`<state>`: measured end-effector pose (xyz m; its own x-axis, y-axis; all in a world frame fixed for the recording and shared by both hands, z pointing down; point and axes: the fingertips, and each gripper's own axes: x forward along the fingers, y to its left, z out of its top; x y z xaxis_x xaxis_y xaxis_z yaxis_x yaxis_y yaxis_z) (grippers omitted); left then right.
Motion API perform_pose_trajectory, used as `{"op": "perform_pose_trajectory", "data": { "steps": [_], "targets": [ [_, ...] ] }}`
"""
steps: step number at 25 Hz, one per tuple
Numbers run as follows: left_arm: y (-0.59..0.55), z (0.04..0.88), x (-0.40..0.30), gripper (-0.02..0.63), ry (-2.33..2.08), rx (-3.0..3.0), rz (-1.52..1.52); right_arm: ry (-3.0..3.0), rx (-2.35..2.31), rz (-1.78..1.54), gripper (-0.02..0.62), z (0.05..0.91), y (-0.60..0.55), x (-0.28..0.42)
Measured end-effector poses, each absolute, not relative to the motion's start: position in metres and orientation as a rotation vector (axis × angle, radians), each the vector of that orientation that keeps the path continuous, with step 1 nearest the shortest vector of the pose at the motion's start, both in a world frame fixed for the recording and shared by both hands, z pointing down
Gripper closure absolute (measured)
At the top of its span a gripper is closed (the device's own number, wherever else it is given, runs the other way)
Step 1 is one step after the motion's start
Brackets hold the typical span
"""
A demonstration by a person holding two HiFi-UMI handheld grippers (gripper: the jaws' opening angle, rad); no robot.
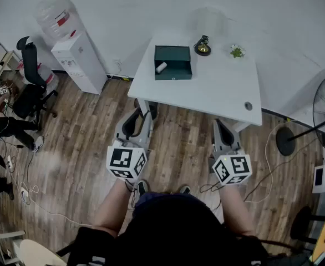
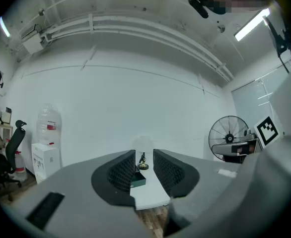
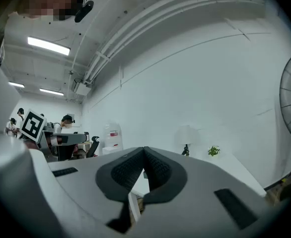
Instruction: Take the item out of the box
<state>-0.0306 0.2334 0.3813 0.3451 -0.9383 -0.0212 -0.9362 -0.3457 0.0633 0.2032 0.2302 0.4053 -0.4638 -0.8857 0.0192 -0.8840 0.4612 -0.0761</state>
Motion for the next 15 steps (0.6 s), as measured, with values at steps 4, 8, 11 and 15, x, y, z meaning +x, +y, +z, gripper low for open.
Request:
{"op": "perform_pose_trajectory", "data": {
  "steps": [4,8,11,15],
  "targets": [
    [0.241,0.385,-0.078,0.498,-1.766,2.522,-0.044,2.656,-1.653,-0.116,0.592,0.405,0.239,0.166],
    [0.241,0.387,-0.108,0.499,-1.734,2.531,-0.053,2.629,-1.694,-0.142,0.592,0.405,0.235,0.138],
    [0.236,0.384,-0.131,0.499,-1.736,2.545,-0.071,2.612,-1.731,-0.138,0.591,0.404,0.228,0.12],
    [0.226,0.381,-0.166,0.499,-1.718,2.598,-0.039,2.549,-1.838,-0.137,0.574,0.398,0.218,0.096]
  ]
}}
